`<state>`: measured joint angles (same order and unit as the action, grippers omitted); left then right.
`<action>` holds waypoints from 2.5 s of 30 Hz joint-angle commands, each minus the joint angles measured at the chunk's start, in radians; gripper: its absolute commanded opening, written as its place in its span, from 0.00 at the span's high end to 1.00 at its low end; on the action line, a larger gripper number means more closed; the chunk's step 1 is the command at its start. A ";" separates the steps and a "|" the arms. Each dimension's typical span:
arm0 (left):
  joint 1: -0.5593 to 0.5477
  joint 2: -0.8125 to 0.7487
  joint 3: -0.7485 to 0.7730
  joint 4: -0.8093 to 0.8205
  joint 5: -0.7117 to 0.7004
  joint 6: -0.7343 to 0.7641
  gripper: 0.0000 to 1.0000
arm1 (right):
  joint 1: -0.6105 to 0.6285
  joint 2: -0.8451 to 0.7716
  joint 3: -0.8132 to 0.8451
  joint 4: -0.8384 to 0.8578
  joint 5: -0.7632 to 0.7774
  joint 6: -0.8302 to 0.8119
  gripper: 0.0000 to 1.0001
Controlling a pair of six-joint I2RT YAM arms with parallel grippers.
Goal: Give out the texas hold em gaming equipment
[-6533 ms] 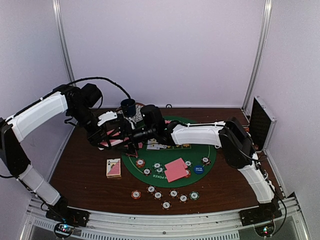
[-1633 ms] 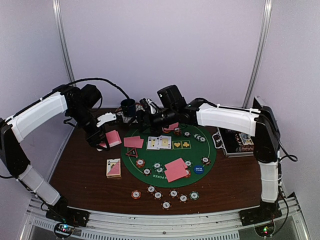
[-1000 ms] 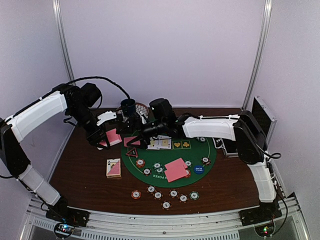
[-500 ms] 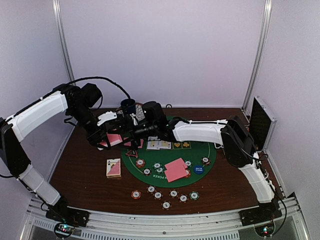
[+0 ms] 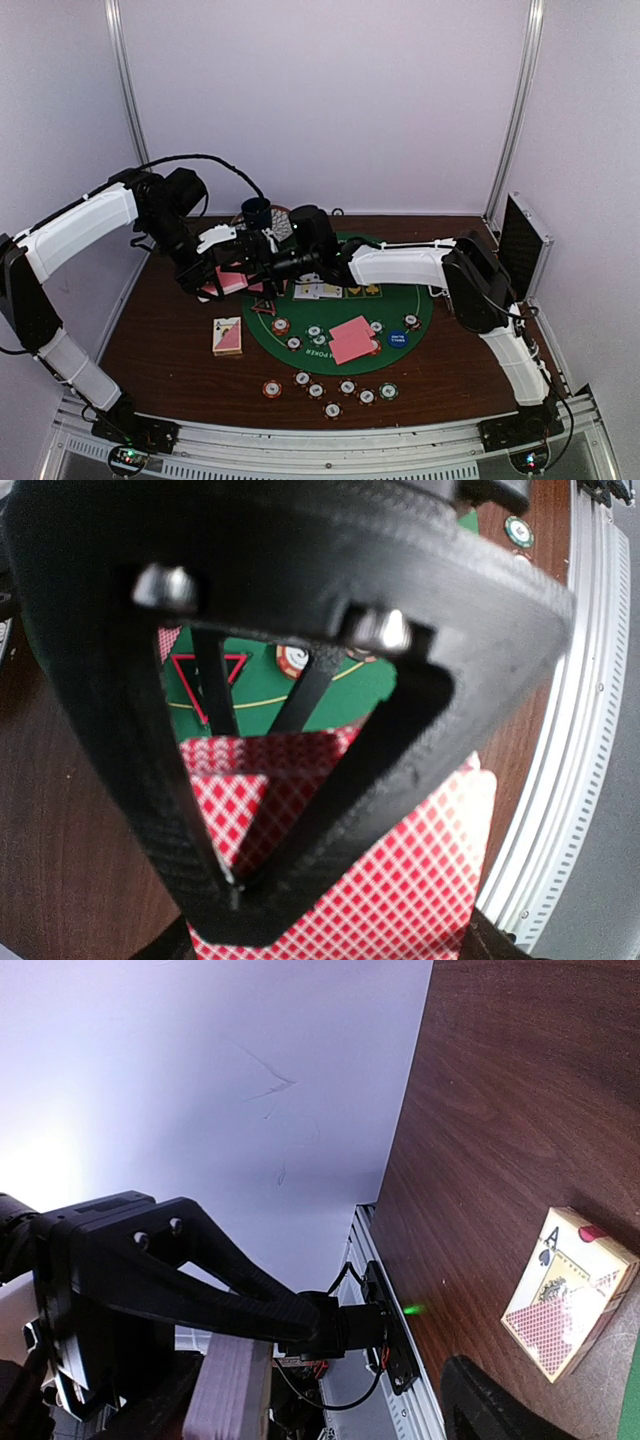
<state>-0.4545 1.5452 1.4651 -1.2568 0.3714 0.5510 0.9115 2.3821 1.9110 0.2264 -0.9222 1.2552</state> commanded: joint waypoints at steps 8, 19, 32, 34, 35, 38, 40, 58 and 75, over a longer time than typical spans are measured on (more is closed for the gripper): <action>0.011 -0.022 0.012 0.017 0.004 0.004 1.00 | -0.057 -0.114 -0.109 -0.091 -0.046 -0.082 0.32; 0.011 -0.010 0.014 0.016 0.008 0.002 1.00 | -0.003 -0.120 -0.090 -0.041 -0.063 -0.072 0.19; 0.011 -0.021 0.000 0.015 0.004 0.005 1.00 | -0.052 -0.139 -0.100 -0.147 -0.063 -0.141 0.43; 0.011 -0.022 0.000 0.015 0.003 0.006 1.00 | -0.058 -0.149 -0.096 -0.179 -0.062 -0.167 0.46; 0.011 -0.023 0.000 0.014 0.004 0.007 1.00 | -0.061 -0.154 -0.095 -0.188 -0.061 -0.173 0.47; 0.011 -0.021 0.002 0.015 0.004 0.006 1.00 | -0.062 -0.165 -0.092 -0.176 -0.069 -0.168 0.48; 0.011 -0.019 0.001 0.015 0.005 0.006 1.00 | -0.062 -0.175 -0.094 -0.140 -0.077 -0.147 0.49; 0.011 -0.010 0.008 0.015 0.000 0.004 1.00 | -0.047 -0.175 -0.094 -0.005 -0.119 -0.036 0.75; 0.011 -0.013 0.007 0.014 -0.006 0.006 1.00 | -0.028 -0.145 -0.061 0.027 -0.145 0.002 0.90</action>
<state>-0.4507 1.5452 1.4609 -1.2514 0.3576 0.5514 0.8814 2.2299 1.8153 0.2127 -1.0489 1.2446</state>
